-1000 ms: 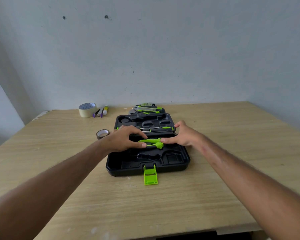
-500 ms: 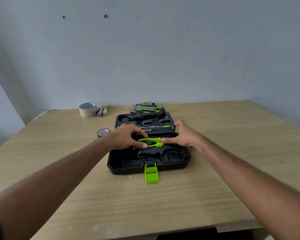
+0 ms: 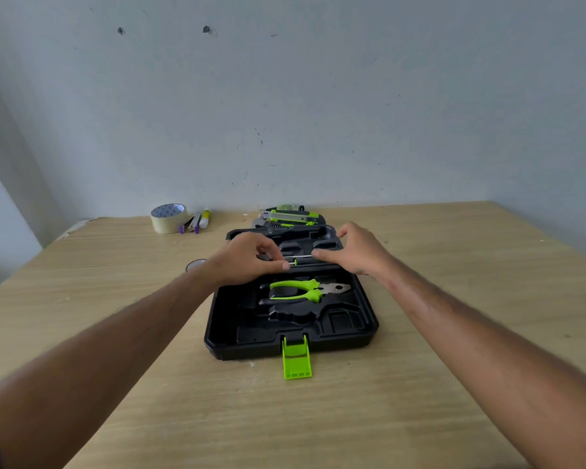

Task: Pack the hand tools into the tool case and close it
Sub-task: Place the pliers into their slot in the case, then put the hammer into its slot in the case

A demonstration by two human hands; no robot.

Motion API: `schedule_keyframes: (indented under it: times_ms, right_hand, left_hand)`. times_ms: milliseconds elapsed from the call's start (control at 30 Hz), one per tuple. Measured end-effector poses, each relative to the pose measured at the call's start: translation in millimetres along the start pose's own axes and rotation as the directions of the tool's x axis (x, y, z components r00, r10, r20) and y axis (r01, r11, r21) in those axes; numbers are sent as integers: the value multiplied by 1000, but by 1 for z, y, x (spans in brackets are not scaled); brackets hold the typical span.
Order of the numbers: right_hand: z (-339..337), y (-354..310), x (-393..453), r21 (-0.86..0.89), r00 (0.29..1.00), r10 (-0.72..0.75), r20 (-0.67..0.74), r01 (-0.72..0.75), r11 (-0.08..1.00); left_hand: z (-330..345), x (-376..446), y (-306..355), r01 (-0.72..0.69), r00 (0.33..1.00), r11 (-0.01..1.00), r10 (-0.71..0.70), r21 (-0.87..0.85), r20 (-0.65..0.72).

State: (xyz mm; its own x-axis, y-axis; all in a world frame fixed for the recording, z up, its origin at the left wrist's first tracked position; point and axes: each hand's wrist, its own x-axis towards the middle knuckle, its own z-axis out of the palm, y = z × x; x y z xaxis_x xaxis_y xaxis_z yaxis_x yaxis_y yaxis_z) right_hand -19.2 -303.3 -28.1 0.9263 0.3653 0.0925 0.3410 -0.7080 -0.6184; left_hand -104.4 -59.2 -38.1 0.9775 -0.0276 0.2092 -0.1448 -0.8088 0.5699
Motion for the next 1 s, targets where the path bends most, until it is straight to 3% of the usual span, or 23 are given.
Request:
schedule_keyframes:
  times_ms: [267,400,667,867,1000]
  right_hand:
    - [20,-2,77,14,991,-89,-98,91,996]
    - [34,2,116,-15,988,-95,-118,94,995]
    - [51,9,161,-51,999,-28,-21,27,998]
    - [51,9,166,-38,993,-96,-71,94,995]
    - [46,9,158,59,978,-155,-140,165,985]
  left_hand:
    - [2,52,-23,85,983,996,-83,7,-163]
    - [8,78,-41,126,965,984,-92,125,-246]
    - [20,92,-57,183,970,961,-142,208,-198]
    - [18,94,-49,226,943,973,-207,44,-260]
    - [15,92,-54,195,936,980,-201,-49,-291]
